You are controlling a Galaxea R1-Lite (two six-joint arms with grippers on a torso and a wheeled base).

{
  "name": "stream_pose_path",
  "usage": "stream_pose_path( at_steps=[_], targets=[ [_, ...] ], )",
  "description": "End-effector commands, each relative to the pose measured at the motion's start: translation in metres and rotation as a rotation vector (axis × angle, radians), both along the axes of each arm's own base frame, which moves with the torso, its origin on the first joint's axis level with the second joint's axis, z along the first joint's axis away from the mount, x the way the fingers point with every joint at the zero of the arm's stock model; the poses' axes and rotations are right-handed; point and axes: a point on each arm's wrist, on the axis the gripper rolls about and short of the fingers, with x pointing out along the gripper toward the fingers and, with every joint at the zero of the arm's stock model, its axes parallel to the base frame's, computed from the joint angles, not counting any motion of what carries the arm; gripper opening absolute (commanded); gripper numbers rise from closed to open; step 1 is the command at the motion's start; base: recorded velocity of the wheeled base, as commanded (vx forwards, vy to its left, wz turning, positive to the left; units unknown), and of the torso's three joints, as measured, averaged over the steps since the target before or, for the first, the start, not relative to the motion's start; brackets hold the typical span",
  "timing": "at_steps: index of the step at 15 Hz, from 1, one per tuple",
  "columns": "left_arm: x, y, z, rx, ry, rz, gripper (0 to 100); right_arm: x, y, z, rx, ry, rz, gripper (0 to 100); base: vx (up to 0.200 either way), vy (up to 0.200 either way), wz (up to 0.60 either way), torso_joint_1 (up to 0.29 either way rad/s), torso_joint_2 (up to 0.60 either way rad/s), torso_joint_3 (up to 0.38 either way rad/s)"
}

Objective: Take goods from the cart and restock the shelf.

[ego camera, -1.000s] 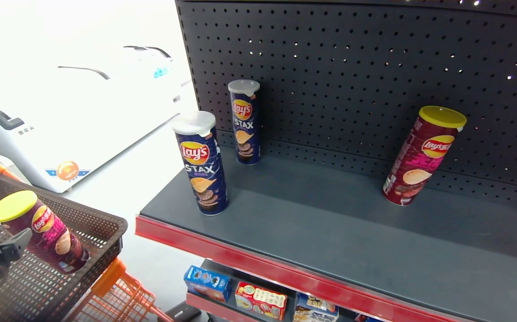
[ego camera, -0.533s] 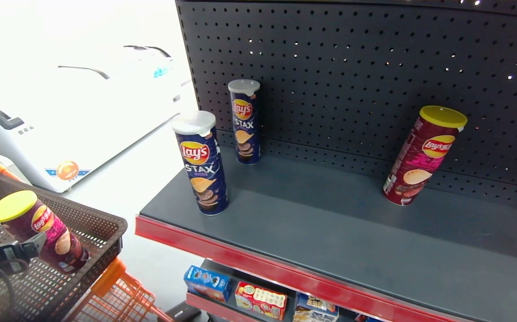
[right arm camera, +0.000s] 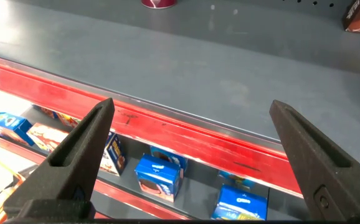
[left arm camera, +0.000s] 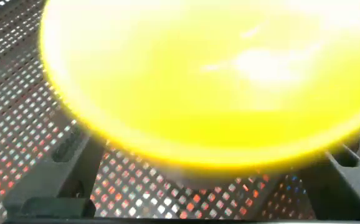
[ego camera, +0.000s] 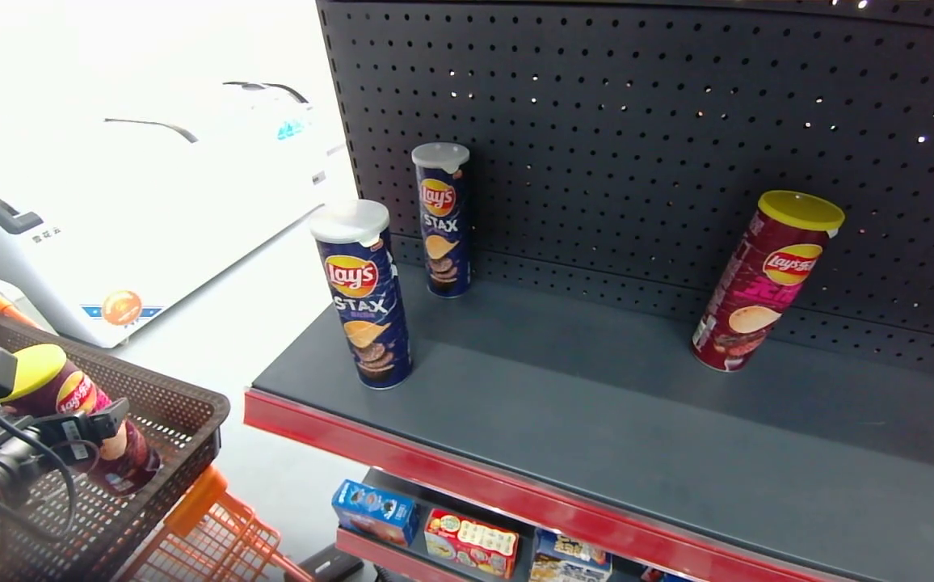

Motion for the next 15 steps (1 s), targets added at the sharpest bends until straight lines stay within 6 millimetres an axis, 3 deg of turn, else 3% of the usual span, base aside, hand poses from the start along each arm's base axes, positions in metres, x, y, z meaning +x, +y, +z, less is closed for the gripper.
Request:
stream_pose_path(
  at_steps=[1, 3, 4, 11, 15],
  targets=[
    [0.011, 0.003, -0.007, -0.005, 0.009, -0.008, 100, 0.000, 0.000, 0.000, 0.000, 0.002, 0.000, 100, 0.000, 0.000, 0.00, 0.000, 0.00, 0.000],
    [0.015, 0.001, -0.009, 0.000, -0.002, -0.020, 100, 0.000, 0.000, 0.000, 0.000, 0.002, 0.000, 100, 0.000, 0.000, 0.00, 0.000, 0.00, 0.000],
    [0.018, 0.002, -0.009, 0.009, -0.020, -0.023, 0, 0.000, 0.000, 0.000, 0.000, 0.002, 0.000, 100, 0.000, 0.000, 0.00, 0.000, 0.00, 0.000],
    [0.031, 0.003, 0.007, 0.112, -0.059, -0.059, 0, 0.000, 0.000, 0.000, 0.000, 0.002, 0.000, 100, 0.000, 0.000, 0.00, 0.000, 0.00, 0.000],
    [0.032, -0.007, 0.047, 0.167, -0.162, -0.095, 0, 0.000, 0.000, 0.000, 0.000, 0.002, 0.000, 100, 0.000, 0.000, 0.00, 0.000, 0.00, 0.000]
  ],
)
